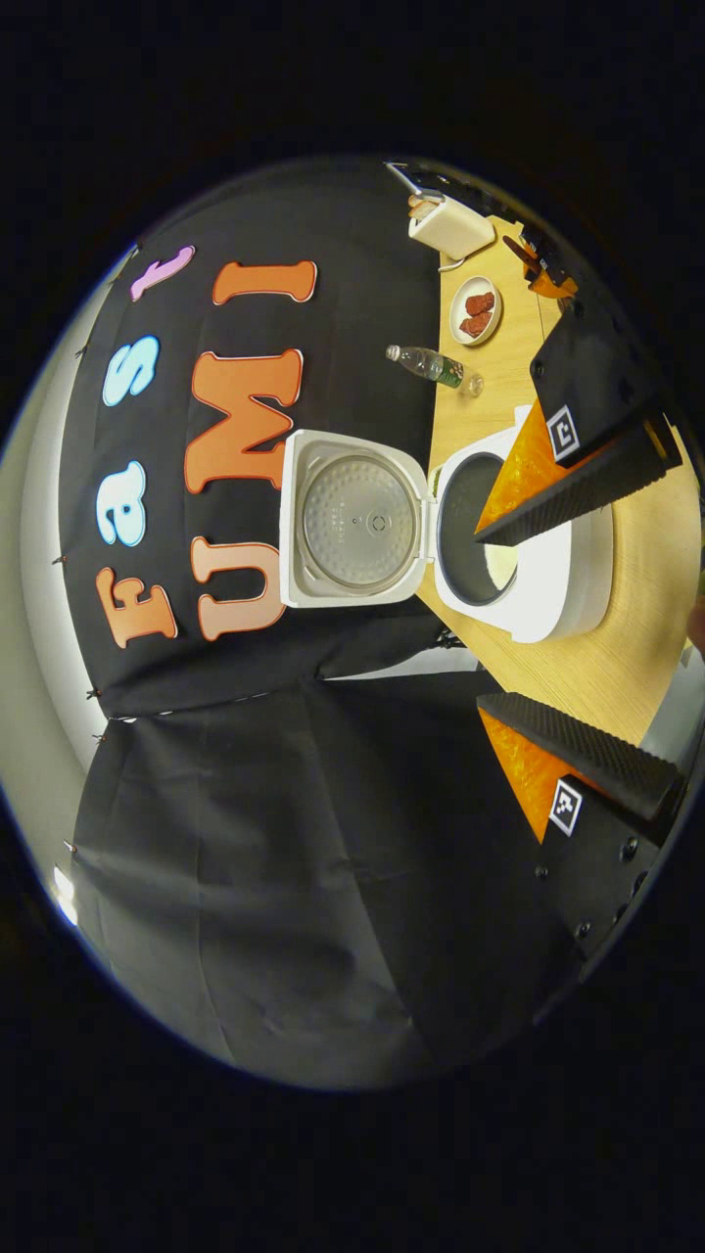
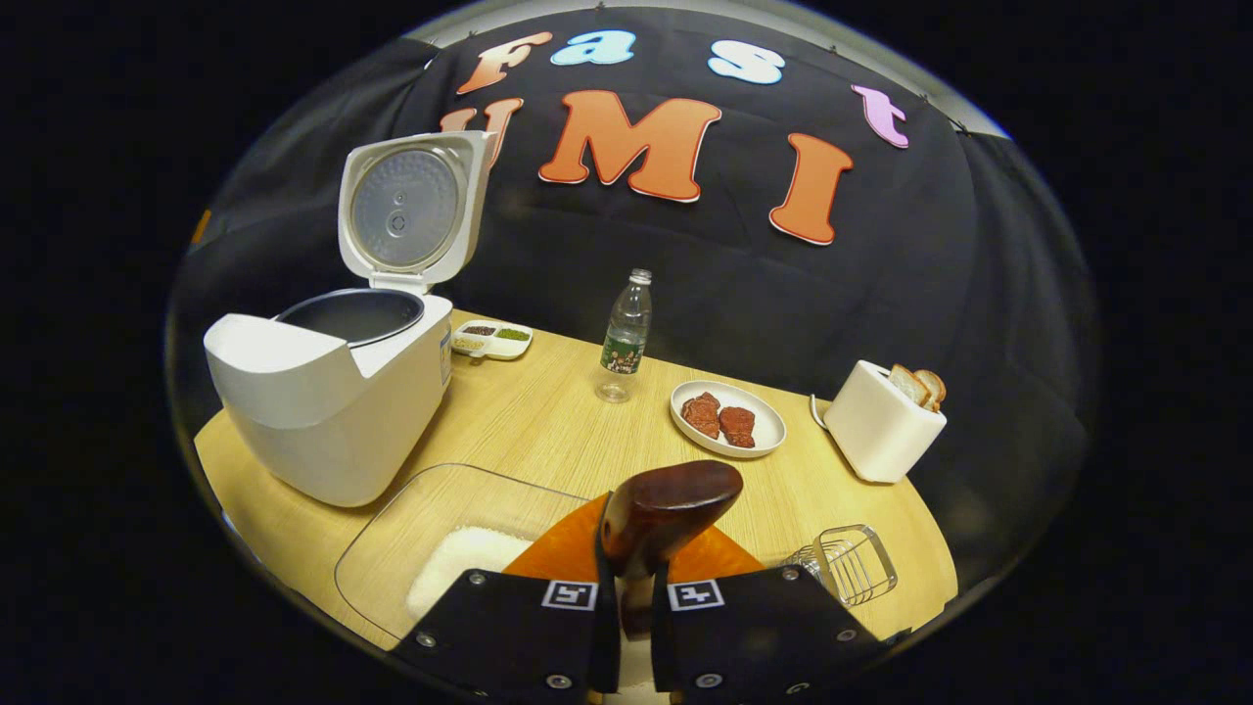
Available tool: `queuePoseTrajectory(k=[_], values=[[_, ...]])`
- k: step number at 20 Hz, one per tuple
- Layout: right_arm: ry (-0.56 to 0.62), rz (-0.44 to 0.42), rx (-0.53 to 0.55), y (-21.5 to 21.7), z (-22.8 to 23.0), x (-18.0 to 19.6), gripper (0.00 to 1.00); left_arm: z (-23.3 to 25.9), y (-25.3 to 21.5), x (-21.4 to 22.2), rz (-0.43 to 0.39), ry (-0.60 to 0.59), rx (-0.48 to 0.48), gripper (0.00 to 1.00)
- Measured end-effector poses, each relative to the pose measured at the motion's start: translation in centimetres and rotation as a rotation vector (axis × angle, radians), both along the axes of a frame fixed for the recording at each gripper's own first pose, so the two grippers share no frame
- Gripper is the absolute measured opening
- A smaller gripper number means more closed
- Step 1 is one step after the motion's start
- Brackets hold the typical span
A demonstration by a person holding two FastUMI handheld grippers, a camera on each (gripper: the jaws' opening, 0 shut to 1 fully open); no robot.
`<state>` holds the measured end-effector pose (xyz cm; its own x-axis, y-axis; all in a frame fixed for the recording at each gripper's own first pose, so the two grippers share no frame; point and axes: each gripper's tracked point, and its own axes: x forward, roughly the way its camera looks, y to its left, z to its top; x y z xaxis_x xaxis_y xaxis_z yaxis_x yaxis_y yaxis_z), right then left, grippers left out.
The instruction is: Close the left gripper, press the button to open the rice cooker; take a wooden spoon from the chopstick holder with the right hand, scoop a spoonful of rice and pour it into the rice cooker, then put the wooden spoon back into the chopstick holder.
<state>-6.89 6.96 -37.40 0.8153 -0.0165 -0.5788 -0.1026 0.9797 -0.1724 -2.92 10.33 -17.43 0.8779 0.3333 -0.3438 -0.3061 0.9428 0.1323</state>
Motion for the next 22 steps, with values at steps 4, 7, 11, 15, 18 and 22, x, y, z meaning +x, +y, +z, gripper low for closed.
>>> queuePoseTrajectory(k=[4,7,11,15,18,22], values=[[0.036,-0.007,0.013,2.0,-1.5,-1.0,0.12,-1.0,0.8,-0.2,0.018,0.029,-0.017,1.0],[0.057,-0.061,0.092,2.1,-1.1,-1.0,0.12,-1.1,0.9,0.0,0.015,0.032,-0.02,1.0],[0.123,-0.146,0.268,3.6,-1.4,-0.4,0.12,-1.5,0.7,0.1,-0.001,0.042,-0.018,1.0],[0.173,-0.226,0.419,4.3,-1.7,0.3,0.12,-1.8,1.1,0.4,-0.009,0.052,-0.026,1.0],[0.238,-0.304,0.57,4.7,-2.1,0.3,0.12,-2.2,1.5,0.3,-0.012,0.058,-0.027,0.98],[0.292,-0.371,0.657,5.3,-2.6,0.5,0.12,-2.4,2.1,0.7,-0.019,0.069,-0.028,1.0]])
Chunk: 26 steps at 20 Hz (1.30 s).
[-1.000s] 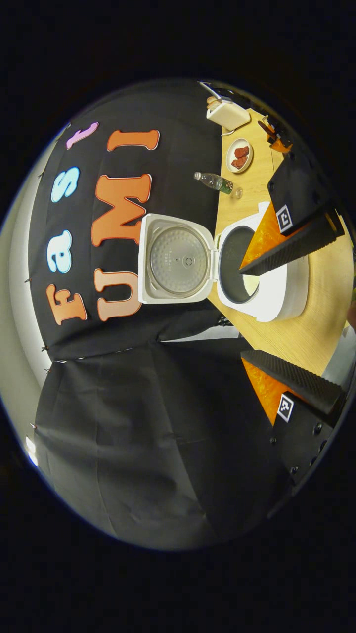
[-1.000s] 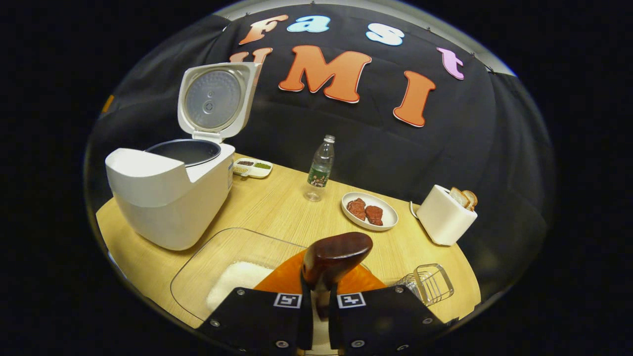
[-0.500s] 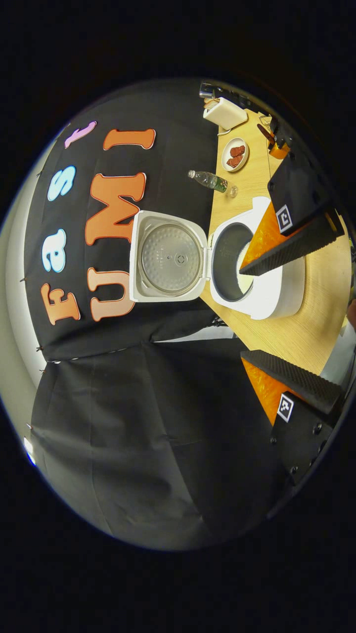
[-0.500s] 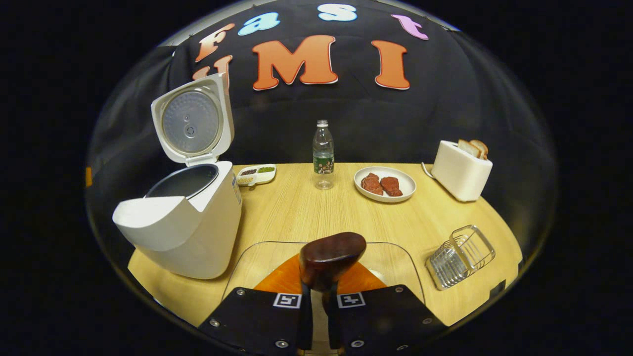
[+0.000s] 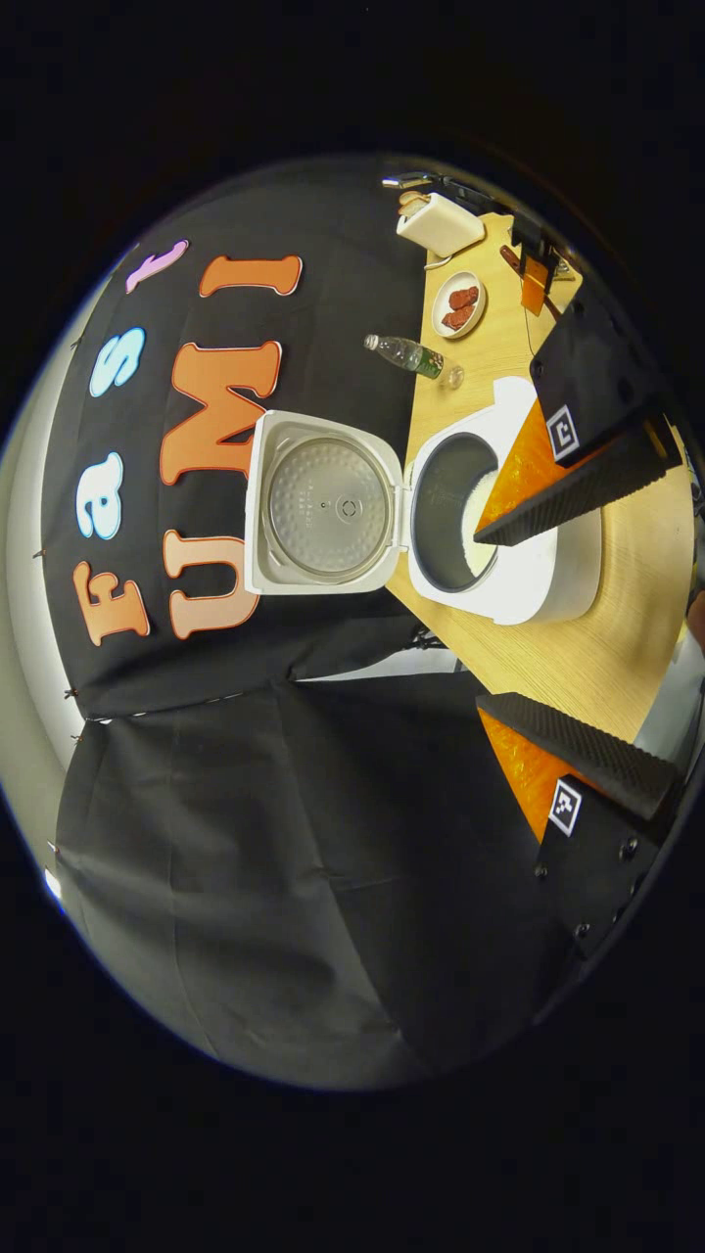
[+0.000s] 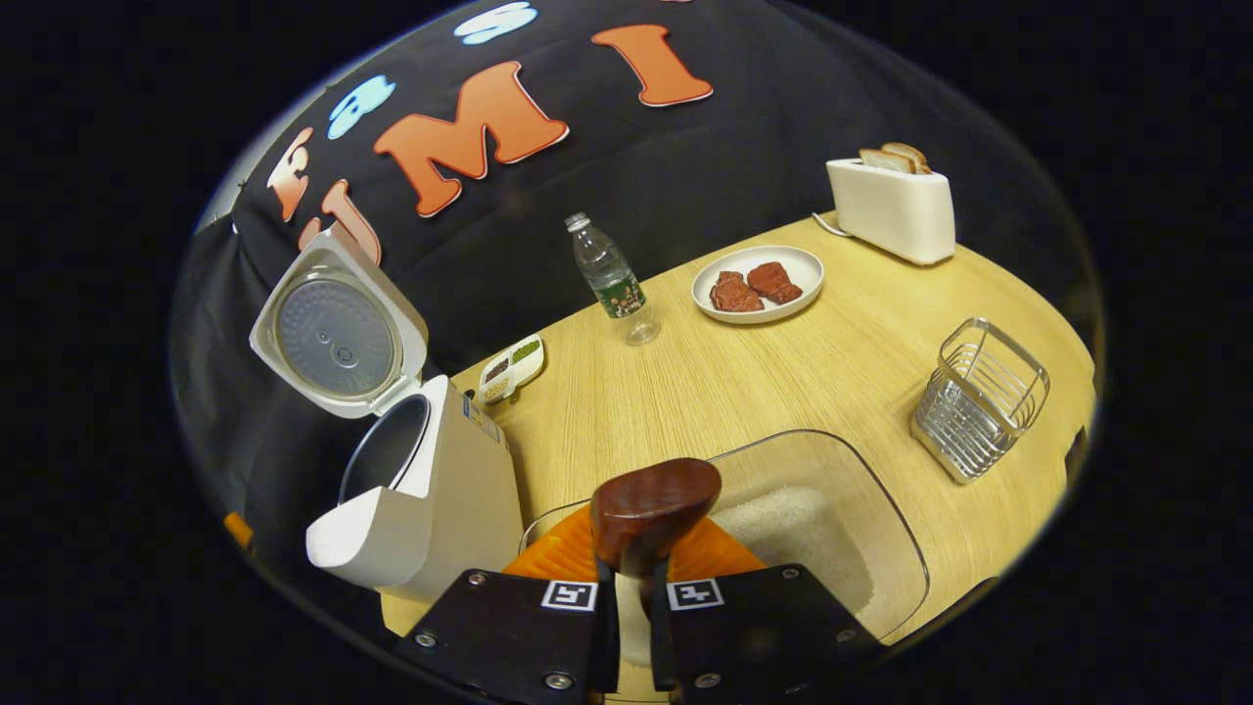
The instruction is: Close the left gripper, press the button to open the rice cooker; take a wooden spoon from the chopstick holder with the right hand, scoop a spoonful of rice and pour it into the rice cooker, then put the wooden spoon back into the chopstick holder.
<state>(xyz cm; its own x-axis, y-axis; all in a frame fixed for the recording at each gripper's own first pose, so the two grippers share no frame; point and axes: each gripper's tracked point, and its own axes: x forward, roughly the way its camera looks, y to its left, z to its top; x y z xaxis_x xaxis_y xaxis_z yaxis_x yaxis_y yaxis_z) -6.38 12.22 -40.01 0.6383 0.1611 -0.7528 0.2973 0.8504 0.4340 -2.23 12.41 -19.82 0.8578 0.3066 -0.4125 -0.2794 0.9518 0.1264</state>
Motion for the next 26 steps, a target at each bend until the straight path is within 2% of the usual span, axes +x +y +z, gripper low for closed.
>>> queuePoseTrajectory(k=[5,6,9,14,16,18,26], values=[[0.088,-0.098,0.196,0.9,-1.0,-0.4,0.12,-0.1,0.2,0.5,-0.018,0.007,0.007,1.0],[0.093,-0.101,0.214,1.1,-1.0,-0.4,0.12,-0.3,0.4,0.6,-0.019,0.01,0.008,0.98],[0.103,-0.089,0.269,1.6,-0.8,-0.4,0.12,-0.6,0.8,0.7,-0.016,0.019,0.007,1.0],[0.151,-0.089,0.442,2.6,-1.1,-0.2,0.12,-0.5,0.8,0.6,-0.016,0.014,0.006,0.98],[0.158,-0.095,0.516,2.1,-1.1,-0.1,0.12,-0.4,0.4,0.6,-0.021,0.01,0.014,1.0],[0.16,-0.123,0.588,1.3,-1.0,-0.2,0.12,-0.3,0.0,0.5,-0.025,0.004,0.01,0.98],[0.135,-0.237,0.793,-2.5,0.7,0.2,0.12,0.4,-0.8,0.1,-0.019,-0.027,0.004,1.0]])
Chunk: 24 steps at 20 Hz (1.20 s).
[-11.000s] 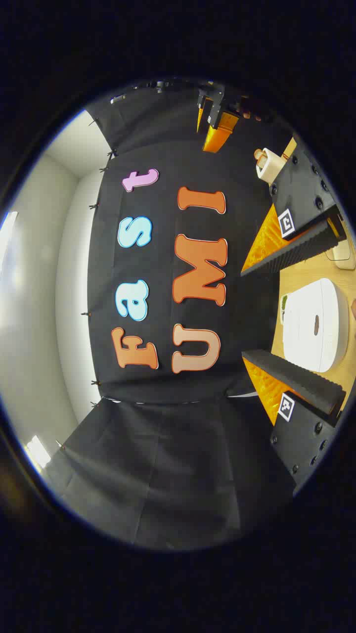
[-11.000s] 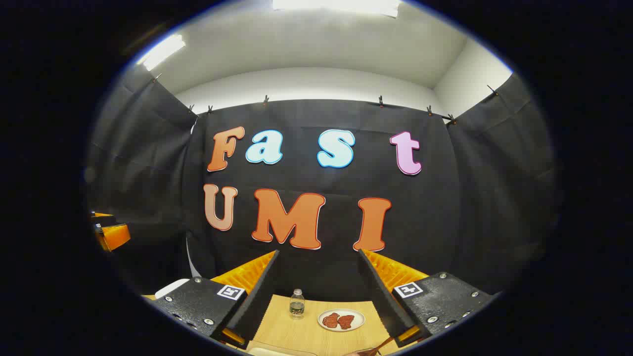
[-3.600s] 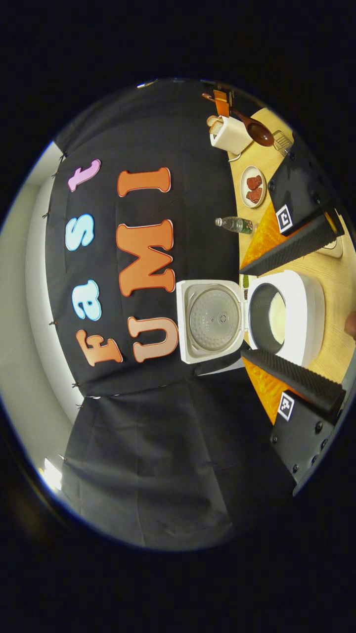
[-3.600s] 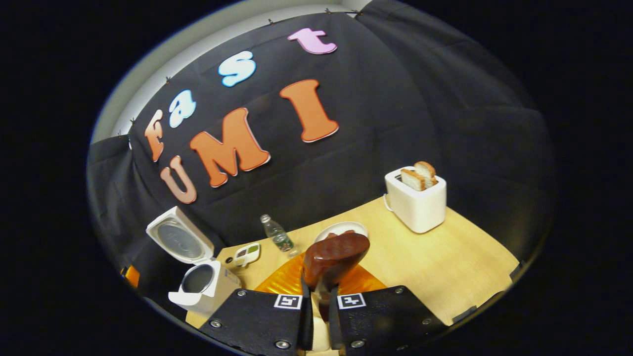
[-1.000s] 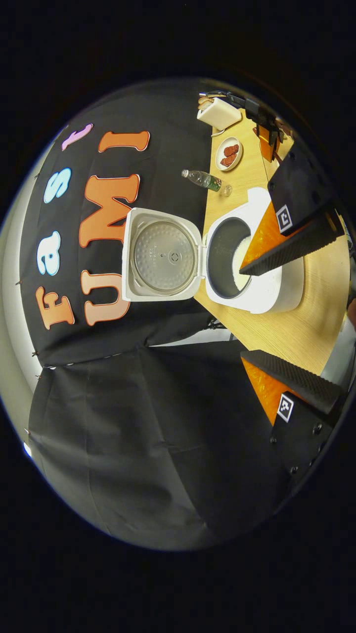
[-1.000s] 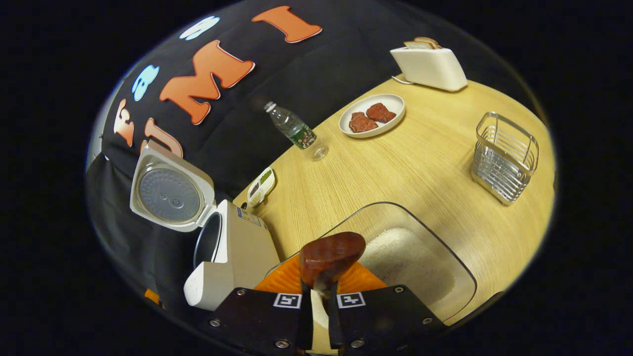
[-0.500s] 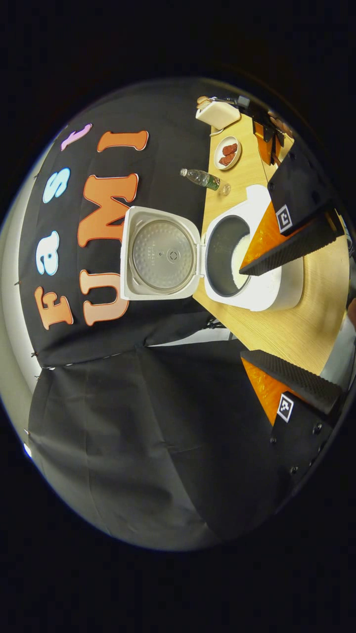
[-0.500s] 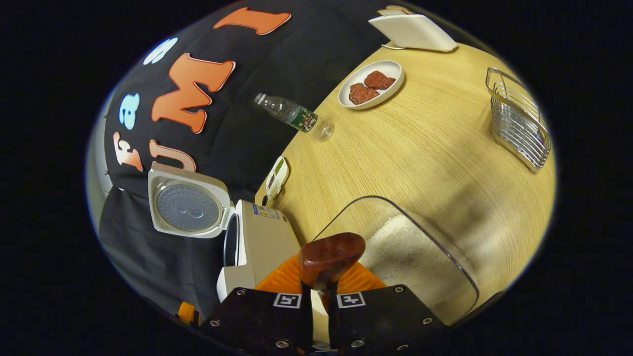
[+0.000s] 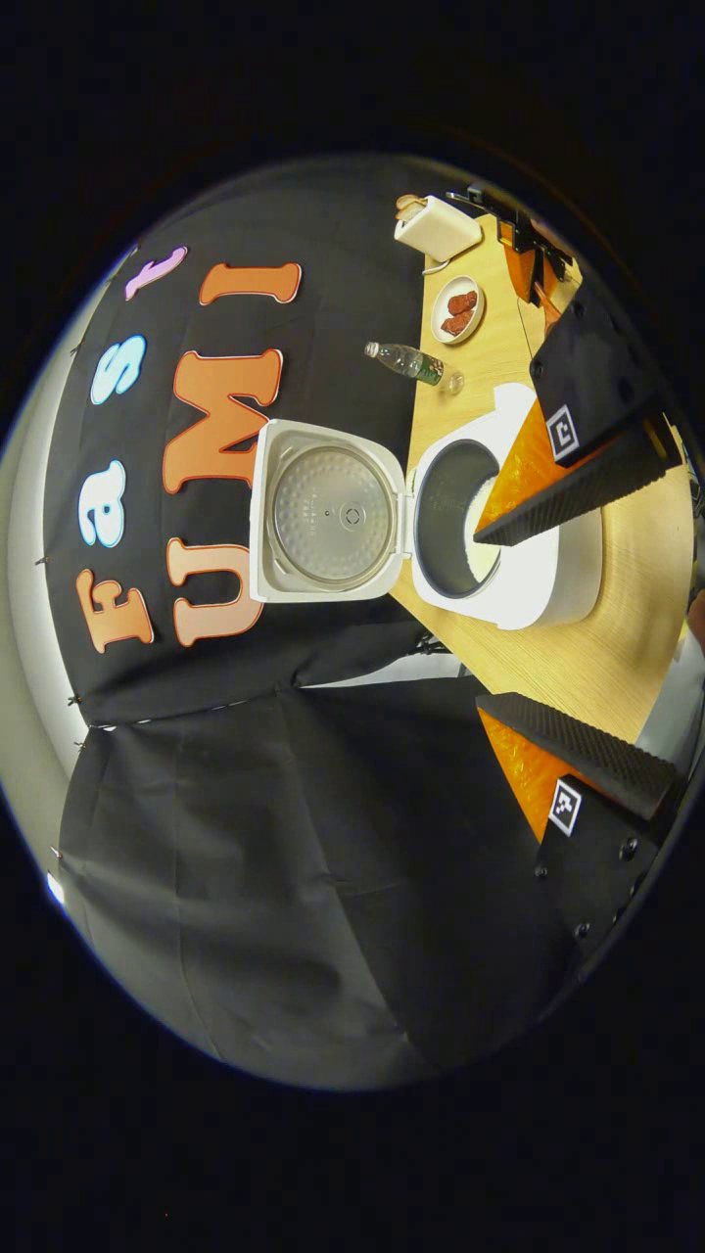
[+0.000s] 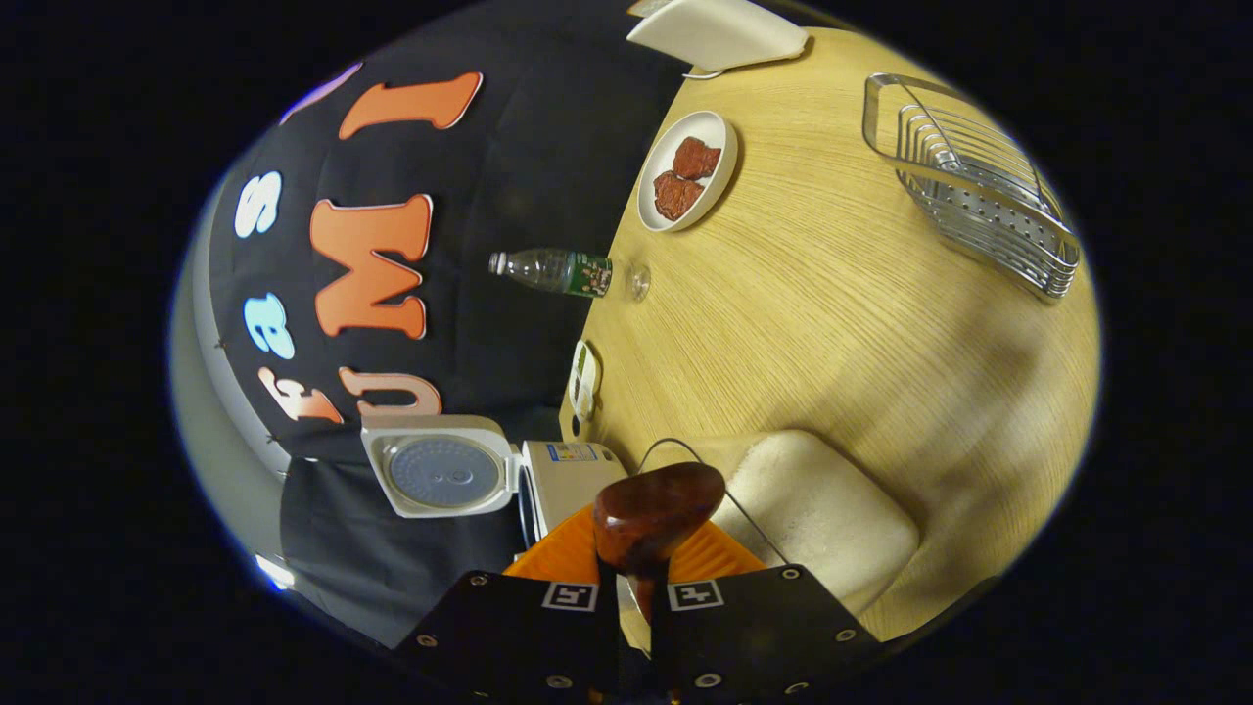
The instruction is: Close the left gripper, press the button to open the rice cooker; take a wooden spoon from the chopstick holder with the right hand, scoop a spoonful of rice and pour it into the rice cooker, then put the wooden spoon back into the chopstick holder.
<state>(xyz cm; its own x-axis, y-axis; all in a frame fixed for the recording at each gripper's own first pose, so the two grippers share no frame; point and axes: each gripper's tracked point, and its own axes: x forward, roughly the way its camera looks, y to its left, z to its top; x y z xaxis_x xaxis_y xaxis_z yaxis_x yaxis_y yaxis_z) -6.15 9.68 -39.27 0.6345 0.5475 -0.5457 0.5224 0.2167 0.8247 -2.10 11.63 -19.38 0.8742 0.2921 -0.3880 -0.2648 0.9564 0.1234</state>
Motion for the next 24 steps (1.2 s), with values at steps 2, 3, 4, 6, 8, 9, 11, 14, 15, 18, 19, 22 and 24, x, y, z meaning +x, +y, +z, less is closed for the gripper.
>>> queuePoseTrajectory(k=[2,3,4,6,8,9,11,14,15,18,19,22,24], values=[[-0.014,-0.039,0.061,-0.7,1.4,0.4,0.12,0.1,-0.1,0.0,0.0,-0.011,-0.002,1.0],[-0.024,-0.052,0.087,-0.8,2.2,0.7,0.12,0.3,-0.3,0.0,0.002,-0.014,-0.002,1.0],[-0.03,-0.06,0.118,-0.8,2.8,1.0,0.12,0.4,-0.3,-0.1,0.003,-0.019,-0.002,0.98],[-0.04,-0.088,0.183,-0.7,4.4,1.9,0.12,0.8,-0.3,-0.1,0.004,-0.035,-0.003,0.98],[-0.053,-0.117,0.251,-0.3,6.3,3.1,0.12,1.4,-0.3,-0.3,0.003,-0.057,-0.001,1.0],[-0.061,-0.122,0.28,0.1,7.3,3.6,0.12,1.8,-0.3,-0.3,0.002,-0.069,0.0,1.0],[-0.085,-0.111,0.312,1.1,9.1,4.7,0.12,2.4,-0.2,-0.6,0.0,-0.09,0.001,0.98],[-0.122,-0.076,0.34,3.5,11.7,6.6,0.11,3.6,0.3,-1.2,-0.004,-0.126,0.014,1.0],[-0.132,-0.063,0.348,4.2,12.5,7.1,0.12,4.3,0.5,-1.4,-0.002,-0.144,0.019,1.0],[-0.154,-0.01,0.345,7.1,13.9,8.8,0.11,6.3,1.4,-2.1,0.007,-0.203,0.044,1.0],[-0.158,0.01,0.343,8.2,14.2,9.3,0.12,7.1,1.9,-2.3,0.012,-0.225,0.058,1.0],[-0.164,0.058,0.335,11.3,14.8,10.6,0.12,8.4,3.1,-3.1,0.027,-0.258,0.102,0.98],[-0.169,0.081,0.333,13.1,15.2,11.5,0.12,8.7,3.7,-3.4,0.031,-0.271,0.107,1.0]])
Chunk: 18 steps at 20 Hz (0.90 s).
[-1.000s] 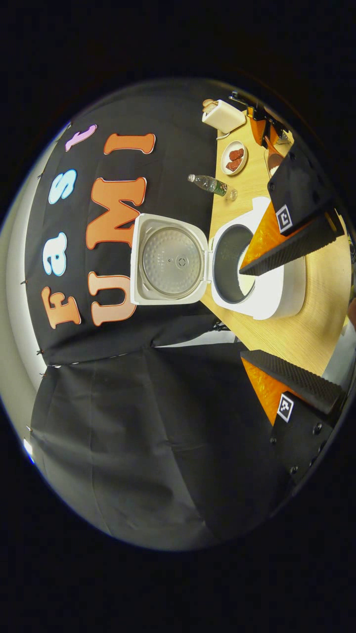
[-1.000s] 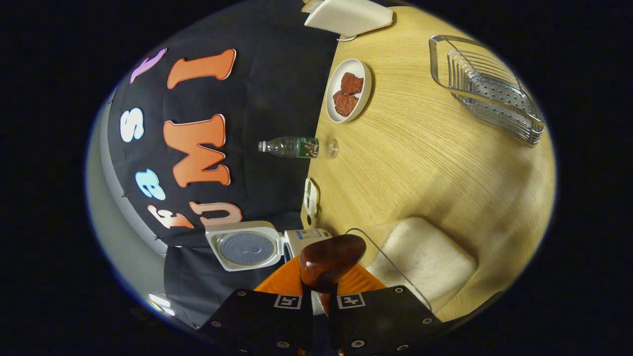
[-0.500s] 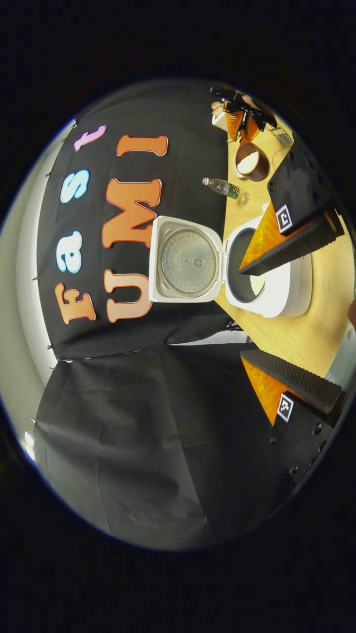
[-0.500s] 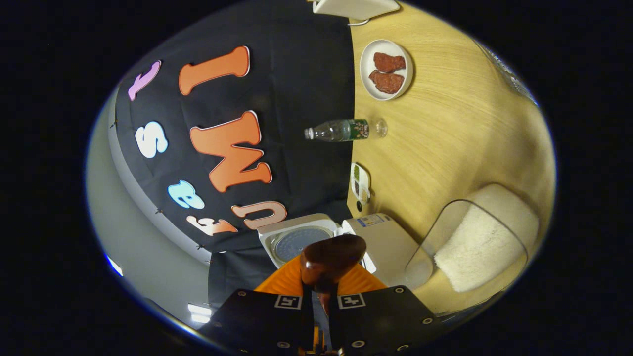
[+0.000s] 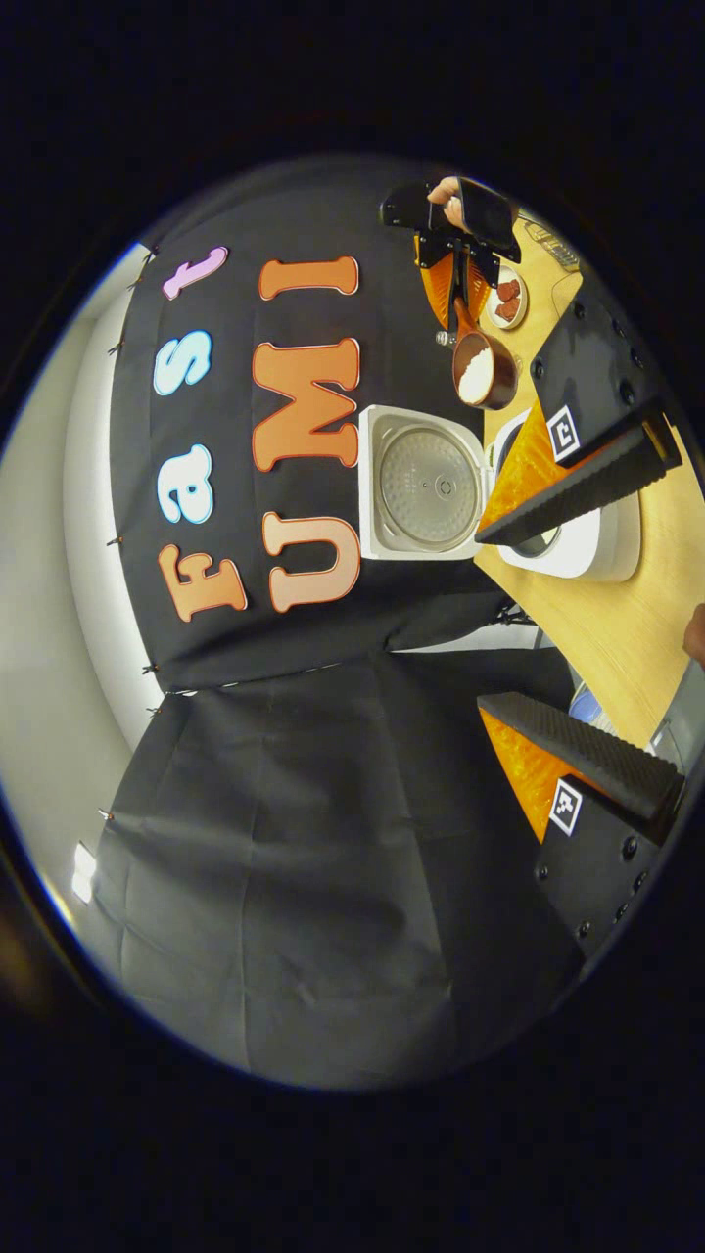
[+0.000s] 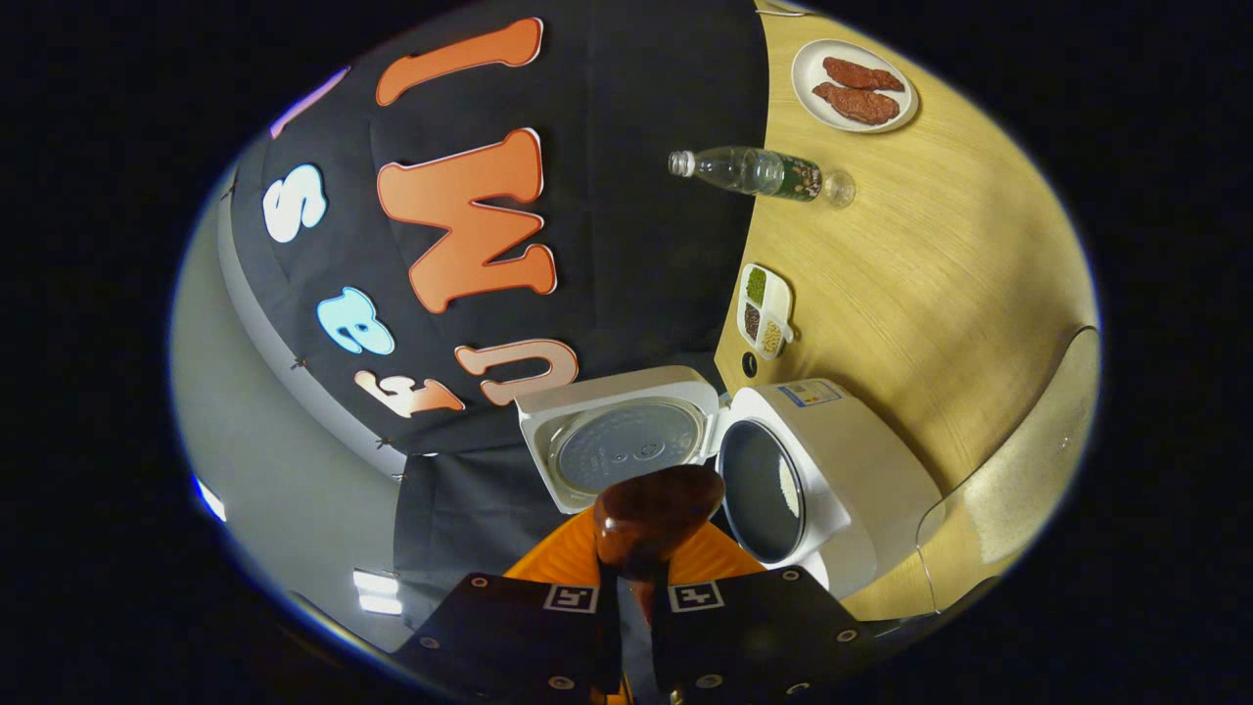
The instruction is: Close the left gripper, press the button to open the rice cooker; take a wooden spoon from the chopstick holder with the right hand, scoop a spoonful of rice and pour it into the rice cooker, then put the wooden spoon back into the chopstick holder.
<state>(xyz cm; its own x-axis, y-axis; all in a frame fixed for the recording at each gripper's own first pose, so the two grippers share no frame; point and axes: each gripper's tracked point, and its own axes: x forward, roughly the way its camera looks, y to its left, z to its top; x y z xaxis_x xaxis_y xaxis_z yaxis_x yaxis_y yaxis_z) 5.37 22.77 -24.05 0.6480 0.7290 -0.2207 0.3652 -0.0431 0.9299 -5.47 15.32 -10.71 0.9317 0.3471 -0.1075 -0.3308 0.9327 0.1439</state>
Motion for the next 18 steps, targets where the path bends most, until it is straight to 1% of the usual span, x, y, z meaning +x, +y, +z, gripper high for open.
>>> queuePoseTrajectory(k=[1,2,3,4,6,7,8,10,12,16,18], values=[[-0.004,0.007,-0.001,0.9,0.2,0.6,0.12,0.1,0.4,0.0,0.007,0.0,0.004,1.0],[-0.01,0.015,-0.002,1.7,0.4,0.9,0.12,-0.1,0.9,-0.2,0.013,0.0,0.004,0.98],[-0.016,0.02,-0.003,2.6,0.7,1.4,0.12,-0.2,1.5,-0.4,0.021,0.003,0.002,1.0],[-0.024,0.03,-0.005,3.6,0.8,2.0,0.12,-0.3,2.0,-0.5,0.03,0.004,0.0,0.98],[-0.031,0.046,-0.031,5.2,0.6,2.8,0.12,-0.7,2.4,-0.4,0.052,0.01,-0.004,0.98],[-0.041,0.05,-0.062,5.9,0.2,3.3,0.12,-0.9,2.8,-0.3,0.061,0.014,-0.005,0.98],[-0.05,0.057,-0.098,6.5,-0.1,3.6,0.12,-1.0,4.1,-0.3,0.071,0.017,-0.004,1.0],[-0.073,0.079,-0.177,7.6,-0.9,4.4,0.12,-1.3,5.4,-0.8,0.085,0.023,-0.004,1.0],[-0.109,0.091,-0.253,8.2,-1.6,5.2,0.12,-1.7,5.8,-0.8,0.098,0.034,-0.004,1.0],[-0.145,0.119,-0.367,9.4,-3.0,6.4,0.12,-2.2,6.6,-0.6,0.112,0.046,0.0,1.0],[-0.18,0.142,-0.447,9.8,-3.6,7.0,0.12,-2.5,6.9,-0.6,0.122,0.053,0.003,1.0]])
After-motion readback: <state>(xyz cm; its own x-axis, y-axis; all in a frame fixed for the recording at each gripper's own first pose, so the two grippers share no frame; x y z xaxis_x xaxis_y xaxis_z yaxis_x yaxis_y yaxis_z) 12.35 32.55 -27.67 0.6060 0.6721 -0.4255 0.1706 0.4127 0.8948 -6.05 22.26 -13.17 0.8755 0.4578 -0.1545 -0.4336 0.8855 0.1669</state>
